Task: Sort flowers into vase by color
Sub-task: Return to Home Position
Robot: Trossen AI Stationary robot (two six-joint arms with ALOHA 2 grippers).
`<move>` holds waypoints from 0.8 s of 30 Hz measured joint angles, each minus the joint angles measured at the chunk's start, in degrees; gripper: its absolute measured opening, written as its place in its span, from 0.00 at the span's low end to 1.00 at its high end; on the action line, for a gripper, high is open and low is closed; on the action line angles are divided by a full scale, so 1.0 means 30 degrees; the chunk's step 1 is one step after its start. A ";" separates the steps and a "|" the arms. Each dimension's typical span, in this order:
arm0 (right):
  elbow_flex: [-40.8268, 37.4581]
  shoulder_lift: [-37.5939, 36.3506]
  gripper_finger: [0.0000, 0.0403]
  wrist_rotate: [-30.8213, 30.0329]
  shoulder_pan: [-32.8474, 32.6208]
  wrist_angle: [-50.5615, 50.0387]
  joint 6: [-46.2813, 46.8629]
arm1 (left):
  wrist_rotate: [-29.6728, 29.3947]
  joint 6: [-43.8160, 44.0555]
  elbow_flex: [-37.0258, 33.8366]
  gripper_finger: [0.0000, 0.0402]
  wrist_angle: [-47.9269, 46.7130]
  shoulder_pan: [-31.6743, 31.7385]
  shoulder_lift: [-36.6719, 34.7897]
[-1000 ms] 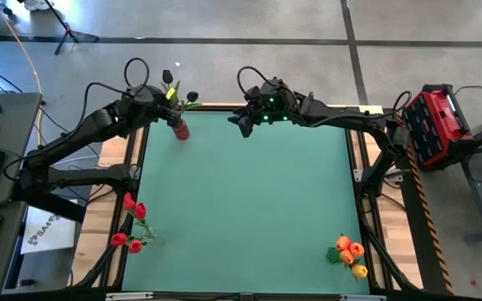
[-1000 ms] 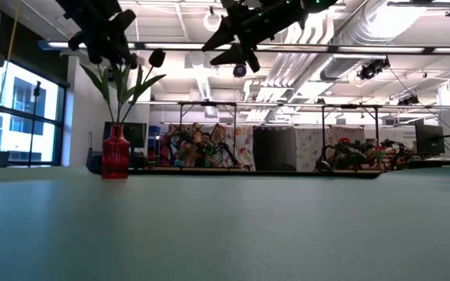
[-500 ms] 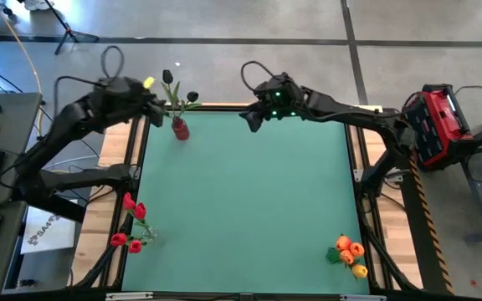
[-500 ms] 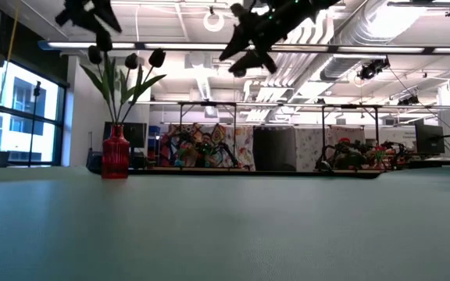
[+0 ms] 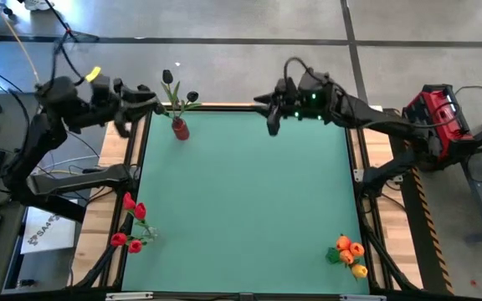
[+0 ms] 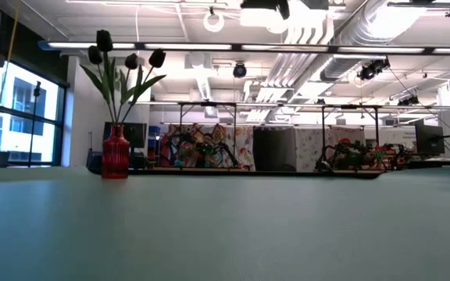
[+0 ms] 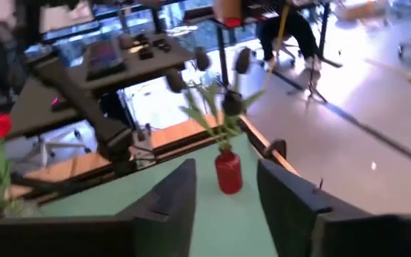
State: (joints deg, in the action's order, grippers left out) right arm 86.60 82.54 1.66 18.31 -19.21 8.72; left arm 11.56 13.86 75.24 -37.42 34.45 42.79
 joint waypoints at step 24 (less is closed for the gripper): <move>-0.5405 -0.4906 0.00 -0.6358 -0.6034 0.2940 -0.0891 | -0.3457 -0.2644 -1.0549 0.08 1.0522 -0.8547 -0.3673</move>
State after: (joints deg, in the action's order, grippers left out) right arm 70.39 67.82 -17.41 0.21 -10.38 6.05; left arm 1.19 5.92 43.60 -5.85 8.81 31.77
